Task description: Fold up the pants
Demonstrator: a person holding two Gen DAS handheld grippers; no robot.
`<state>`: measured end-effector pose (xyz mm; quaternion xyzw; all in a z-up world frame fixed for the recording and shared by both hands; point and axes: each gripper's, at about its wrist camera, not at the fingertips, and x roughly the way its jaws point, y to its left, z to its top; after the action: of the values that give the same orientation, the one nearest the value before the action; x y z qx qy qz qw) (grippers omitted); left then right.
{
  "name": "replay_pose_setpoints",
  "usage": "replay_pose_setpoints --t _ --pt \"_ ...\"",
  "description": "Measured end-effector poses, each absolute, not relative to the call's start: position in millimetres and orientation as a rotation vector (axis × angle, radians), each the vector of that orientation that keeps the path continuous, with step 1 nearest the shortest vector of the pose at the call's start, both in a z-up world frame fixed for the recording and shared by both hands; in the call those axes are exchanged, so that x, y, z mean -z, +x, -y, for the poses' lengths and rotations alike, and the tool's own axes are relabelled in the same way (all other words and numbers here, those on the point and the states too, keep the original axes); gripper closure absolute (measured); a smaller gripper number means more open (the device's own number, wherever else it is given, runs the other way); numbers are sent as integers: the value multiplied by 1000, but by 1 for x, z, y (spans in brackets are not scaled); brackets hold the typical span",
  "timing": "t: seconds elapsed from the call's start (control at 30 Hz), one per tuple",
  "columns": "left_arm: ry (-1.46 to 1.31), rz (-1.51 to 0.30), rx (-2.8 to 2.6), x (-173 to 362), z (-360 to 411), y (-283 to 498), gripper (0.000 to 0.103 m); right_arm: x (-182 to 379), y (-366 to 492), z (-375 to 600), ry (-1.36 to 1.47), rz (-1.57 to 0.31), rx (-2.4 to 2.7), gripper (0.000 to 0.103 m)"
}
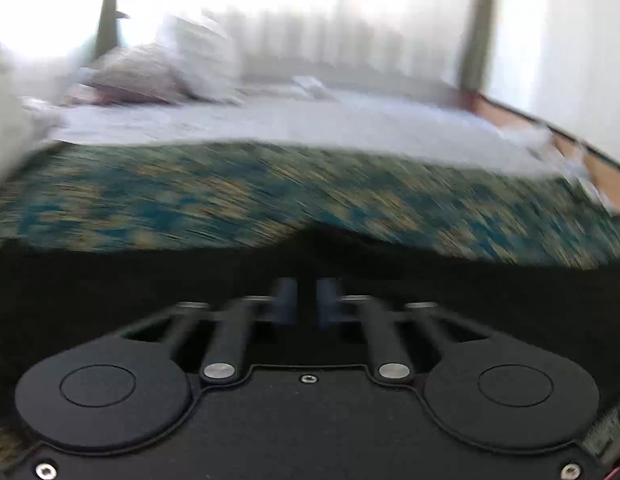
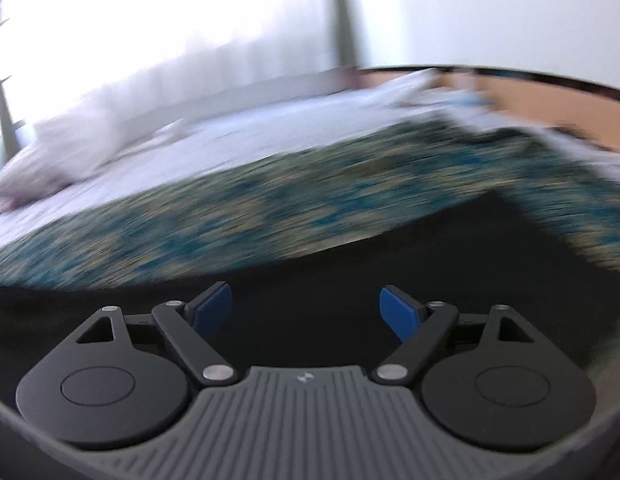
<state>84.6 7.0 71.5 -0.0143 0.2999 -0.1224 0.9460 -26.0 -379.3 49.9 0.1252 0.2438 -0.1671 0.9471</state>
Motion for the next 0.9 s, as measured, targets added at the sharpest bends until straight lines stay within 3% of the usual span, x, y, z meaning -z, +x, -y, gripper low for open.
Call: replay_pose_setpoints --t 0.3,0.83,0.9 --pt "14 -701 201 -26 37 175 96 -32 32 278 148 -595 119 13" --pt "21 -678 143 -6 42 253 96 -37 56 291 89 -680 85 12" --pt "11 -676 149 -5 40 253 96 -34 65 296 26 -753 54 20"
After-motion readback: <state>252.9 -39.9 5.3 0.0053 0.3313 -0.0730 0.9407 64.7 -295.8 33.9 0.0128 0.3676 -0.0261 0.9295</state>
